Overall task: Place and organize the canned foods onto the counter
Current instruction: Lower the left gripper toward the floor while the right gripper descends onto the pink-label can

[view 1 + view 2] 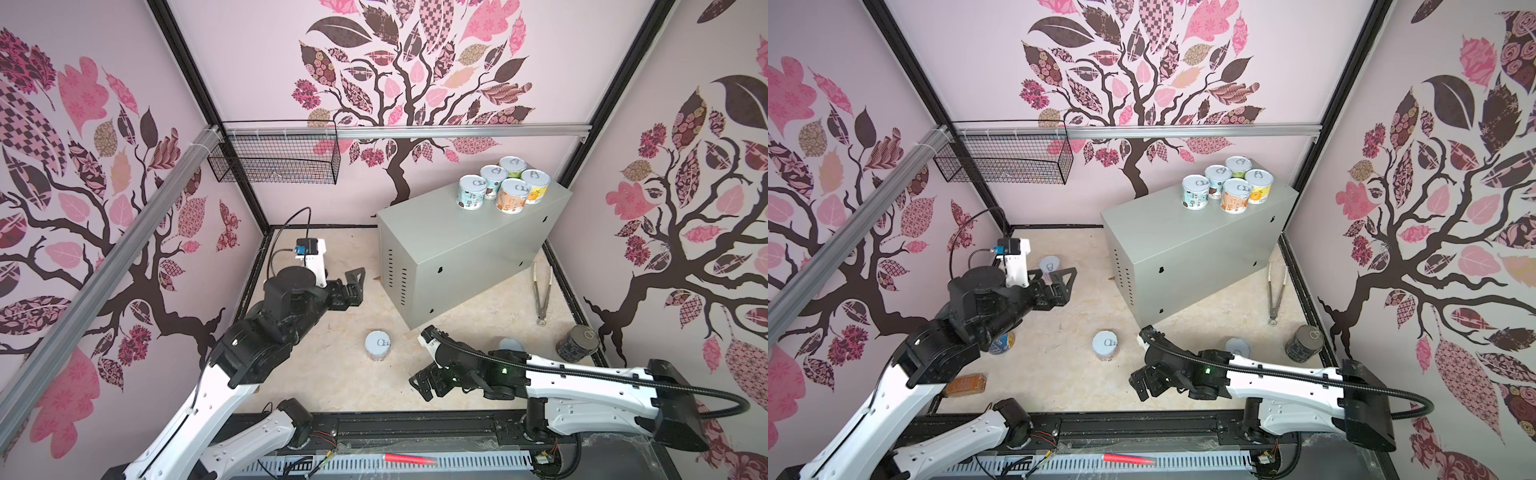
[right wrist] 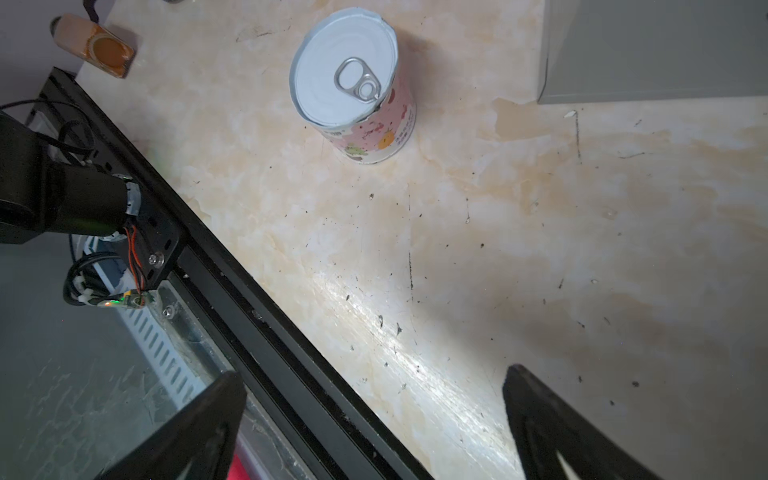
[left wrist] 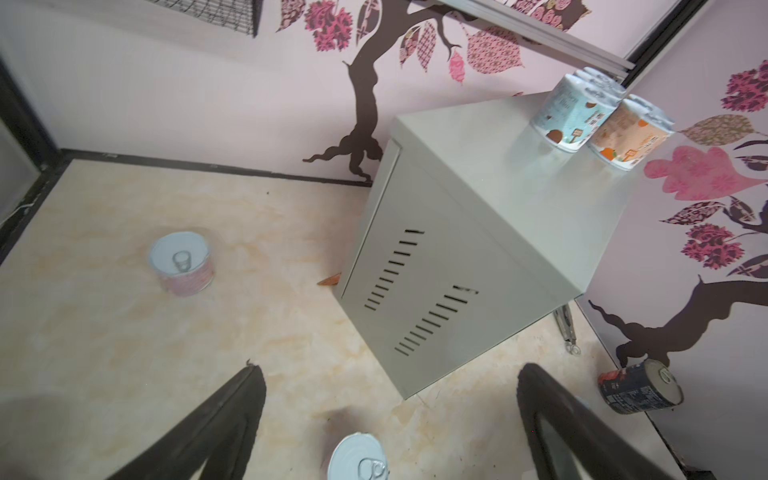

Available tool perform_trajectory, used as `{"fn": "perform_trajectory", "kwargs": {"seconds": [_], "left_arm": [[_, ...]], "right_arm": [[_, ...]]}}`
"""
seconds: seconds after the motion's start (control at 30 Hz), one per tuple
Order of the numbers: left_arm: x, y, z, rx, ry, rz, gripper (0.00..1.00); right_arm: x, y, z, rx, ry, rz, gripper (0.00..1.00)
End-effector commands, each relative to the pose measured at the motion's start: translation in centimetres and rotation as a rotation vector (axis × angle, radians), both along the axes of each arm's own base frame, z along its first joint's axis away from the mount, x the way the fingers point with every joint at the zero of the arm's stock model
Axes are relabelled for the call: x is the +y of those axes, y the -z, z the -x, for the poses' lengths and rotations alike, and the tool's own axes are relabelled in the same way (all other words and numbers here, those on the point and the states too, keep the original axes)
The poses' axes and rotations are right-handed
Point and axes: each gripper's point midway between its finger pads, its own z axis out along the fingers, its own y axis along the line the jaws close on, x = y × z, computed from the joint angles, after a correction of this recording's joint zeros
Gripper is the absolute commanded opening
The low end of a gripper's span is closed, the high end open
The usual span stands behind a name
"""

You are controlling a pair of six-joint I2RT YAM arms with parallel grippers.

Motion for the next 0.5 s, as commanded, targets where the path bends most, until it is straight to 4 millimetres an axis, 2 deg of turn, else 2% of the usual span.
{"fn": "perform_trajectory", "kwargs": {"seconds": [0.0, 0.2, 0.3, 0.47], "left_arm": [[2.4, 4.7, 1.2, 0.111, -0.086, -0.061, 0.98], [4.6, 9.6, 2.7, 0.258, -0.15, -0.117, 0.98], [4.5, 11.8, 3.1, 0.321, -0.129, -0.125, 0.98], [4.3, 13.6, 3.4, 0.374, -0.117, -0.139, 0.98]], "right_arm": [[2.9, -1.5, -1.3, -0.057, 0.03, -0.033, 1.0], [6.0, 0.2, -2.2, -0.06, 0.02, -0.001, 1.0], [7.5, 1.2, -2.5, -0.059, 0.002, 0.017, 1.0], [9.4, 3.1, -3.5, -0.074, -0.006, 0.084, 1.0]]}}
